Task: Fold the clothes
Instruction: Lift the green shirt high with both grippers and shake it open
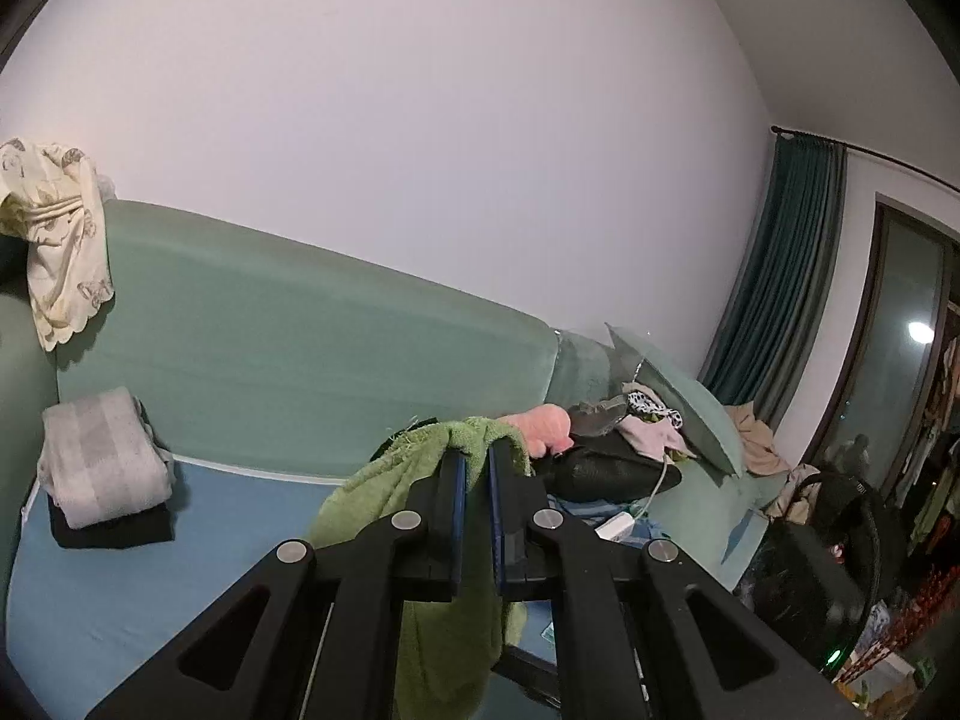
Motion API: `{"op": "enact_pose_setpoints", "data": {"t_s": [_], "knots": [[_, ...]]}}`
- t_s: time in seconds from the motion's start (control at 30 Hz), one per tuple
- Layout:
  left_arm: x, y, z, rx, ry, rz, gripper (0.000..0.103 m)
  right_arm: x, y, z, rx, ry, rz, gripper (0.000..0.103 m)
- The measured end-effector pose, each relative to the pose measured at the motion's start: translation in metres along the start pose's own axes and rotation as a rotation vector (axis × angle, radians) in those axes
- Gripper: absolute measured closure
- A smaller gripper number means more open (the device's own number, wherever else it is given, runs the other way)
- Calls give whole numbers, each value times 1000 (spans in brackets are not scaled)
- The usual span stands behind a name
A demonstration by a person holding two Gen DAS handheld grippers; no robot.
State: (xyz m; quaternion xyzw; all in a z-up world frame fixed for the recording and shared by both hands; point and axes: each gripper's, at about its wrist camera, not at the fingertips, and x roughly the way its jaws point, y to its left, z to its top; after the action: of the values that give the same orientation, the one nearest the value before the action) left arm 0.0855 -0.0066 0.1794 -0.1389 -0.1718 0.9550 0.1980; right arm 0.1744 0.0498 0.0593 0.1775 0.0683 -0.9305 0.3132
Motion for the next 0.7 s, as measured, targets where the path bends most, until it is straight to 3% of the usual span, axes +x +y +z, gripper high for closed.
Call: {"op": "enact_pose_setpoints", "data": {"t_s": [0.03, 0.13, 0.2, 0.23, 0.27, 0.3, 0.37, 0.5, 0.7], "knots": [[-3, 0, 2, 0, -1, 0, 96, 3, 2, 3, -11, -3, -28, 99], [-10, 7, 1, 1, 1, 28, 96, -4, -6, 21, -8, -66, -128, 99], [-8, 12, -5, -3, 22, 55, 85, -19, -21, 44, 39, -129, -159, 99], [-8, 16, -8, -10, 37, 67, 66, -27, -27, 58, 50, -157, -168, 99], [-8, 22, -12, -25, 50, 73, 40, -34, -32, 73, 53, -182, -174, 99], [-7, 26, -17, -40, 50, 77, 30, -40, -35, 88, 52, -197, -177, 100], [-10, 30, -25, -57, 29, 66, 28, -44, -33, 108, 42, -190, -182, 100], [-10, 29, -32, -31, 71, 47, 28, -35, -30, 133, 22, -106, -197, 100], [11, 12, -41, 50, 172, 20, 28, -35, -13, 128, -15, -94, -185, 100]]}}
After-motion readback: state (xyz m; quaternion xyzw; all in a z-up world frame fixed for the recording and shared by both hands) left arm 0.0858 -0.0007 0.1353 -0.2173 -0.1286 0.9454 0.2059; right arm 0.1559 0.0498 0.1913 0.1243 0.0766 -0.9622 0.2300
